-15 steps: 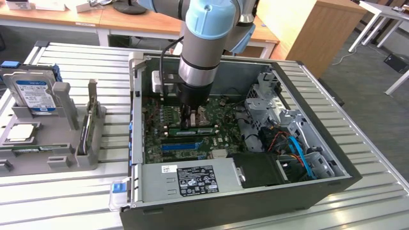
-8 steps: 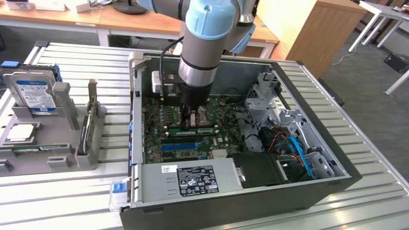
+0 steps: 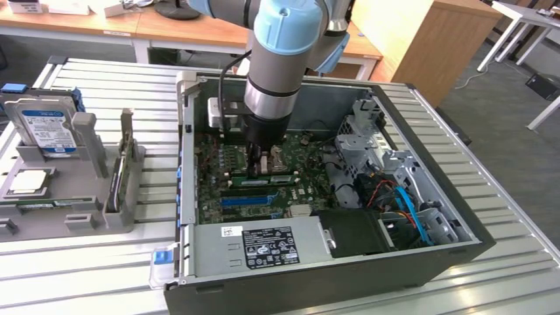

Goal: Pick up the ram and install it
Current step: 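Press down the ram until it locks into place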

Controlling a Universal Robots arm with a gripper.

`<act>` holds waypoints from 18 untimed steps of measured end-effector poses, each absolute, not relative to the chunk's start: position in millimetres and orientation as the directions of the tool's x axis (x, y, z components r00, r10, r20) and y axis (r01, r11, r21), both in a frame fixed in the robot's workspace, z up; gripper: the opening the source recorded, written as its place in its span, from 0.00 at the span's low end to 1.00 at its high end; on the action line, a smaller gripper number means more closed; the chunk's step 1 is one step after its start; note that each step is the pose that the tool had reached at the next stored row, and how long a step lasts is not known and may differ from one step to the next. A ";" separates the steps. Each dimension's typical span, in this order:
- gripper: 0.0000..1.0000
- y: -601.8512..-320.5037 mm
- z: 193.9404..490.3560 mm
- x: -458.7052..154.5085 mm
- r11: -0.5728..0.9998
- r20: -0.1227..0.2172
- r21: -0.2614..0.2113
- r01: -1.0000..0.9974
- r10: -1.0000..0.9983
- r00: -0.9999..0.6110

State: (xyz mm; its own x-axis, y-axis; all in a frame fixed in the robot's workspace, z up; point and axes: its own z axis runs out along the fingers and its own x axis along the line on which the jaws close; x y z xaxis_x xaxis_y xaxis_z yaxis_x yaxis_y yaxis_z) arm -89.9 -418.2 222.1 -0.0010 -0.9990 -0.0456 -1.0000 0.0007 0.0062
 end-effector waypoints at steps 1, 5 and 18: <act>0.11 -418.2 222.1 -89.9 0.001 -0.046 0.006 -1.000 -0.999 -0.001; 0.11 -418.0 223.1 -89.7 0.001 -0.047 0.005 -1.000 -0.999 -0.001; 0.11 -418.2 251.5 -89.9 0.001 -0.046 0.006 -1.000 -0.999 -0.001</act>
State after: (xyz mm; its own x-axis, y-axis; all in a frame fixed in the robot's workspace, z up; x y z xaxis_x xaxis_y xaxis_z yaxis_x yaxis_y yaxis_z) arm -89.9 -418.2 251.5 -0.0010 -0.9990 -0.0458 -1.0000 0.0007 0.0062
